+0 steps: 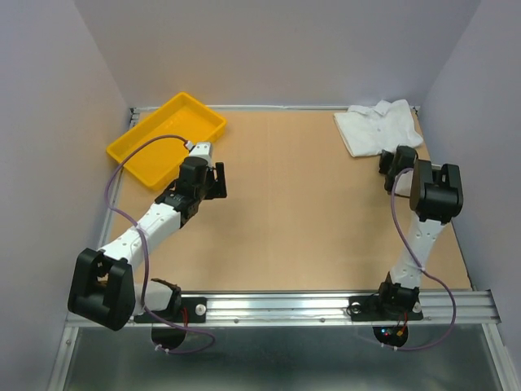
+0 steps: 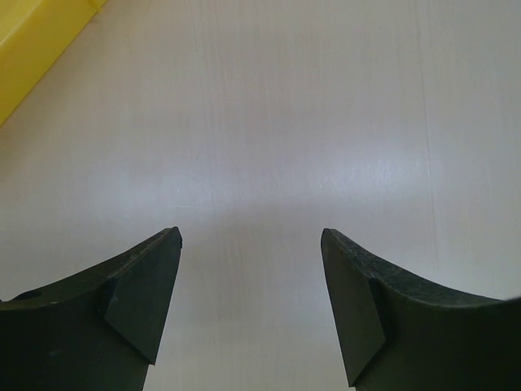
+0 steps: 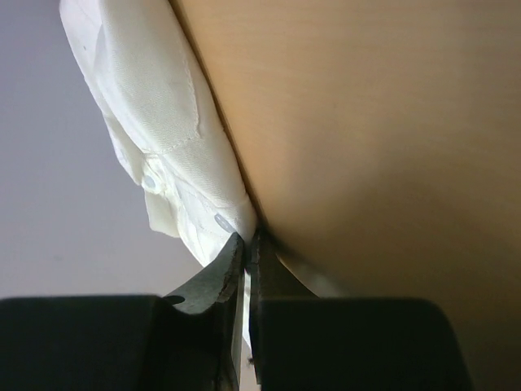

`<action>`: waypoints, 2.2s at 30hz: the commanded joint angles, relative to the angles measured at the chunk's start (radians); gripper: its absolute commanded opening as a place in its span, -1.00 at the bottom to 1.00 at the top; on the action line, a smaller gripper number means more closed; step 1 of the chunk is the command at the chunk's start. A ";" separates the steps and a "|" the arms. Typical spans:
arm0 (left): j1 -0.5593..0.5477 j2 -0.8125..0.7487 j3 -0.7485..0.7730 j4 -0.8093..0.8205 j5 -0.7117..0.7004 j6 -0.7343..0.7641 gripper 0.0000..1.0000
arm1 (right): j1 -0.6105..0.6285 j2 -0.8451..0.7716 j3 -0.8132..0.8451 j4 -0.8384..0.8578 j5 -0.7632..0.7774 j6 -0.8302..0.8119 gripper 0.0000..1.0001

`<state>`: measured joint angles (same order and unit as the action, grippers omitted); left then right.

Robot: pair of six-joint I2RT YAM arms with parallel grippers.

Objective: Fold and stack the long sleeve shirts
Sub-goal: Neatly place the folded shirt to the corner

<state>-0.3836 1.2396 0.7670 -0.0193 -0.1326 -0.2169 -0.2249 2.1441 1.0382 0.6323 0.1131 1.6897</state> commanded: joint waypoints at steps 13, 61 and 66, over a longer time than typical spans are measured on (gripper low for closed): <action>0.008 -0.031 0.000 0.025 -0.016 0.007 0.61 | 0.094 -0.134 -0.128 -0.023 0.212 0.168 -0.99; 0.009 -1.012 0.216 -0.659 -0.305 -0.364 0.97 | 0.208 -1.822 0.187 -1.373 0.123 -1.335 1.00; 0.009 -1.120 0.248 -0.786 -0.323 -0.412 0.97 | 0.222 -1.923 0.273 -1.514 0.076 -1.321 1.00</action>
<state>-0.3779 0.1444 0.9981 -0.6704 -0.4152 -0.5625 -0.0174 0.2470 1.2819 -0.6998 0.2459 0.4175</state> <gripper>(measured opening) 0.986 0.999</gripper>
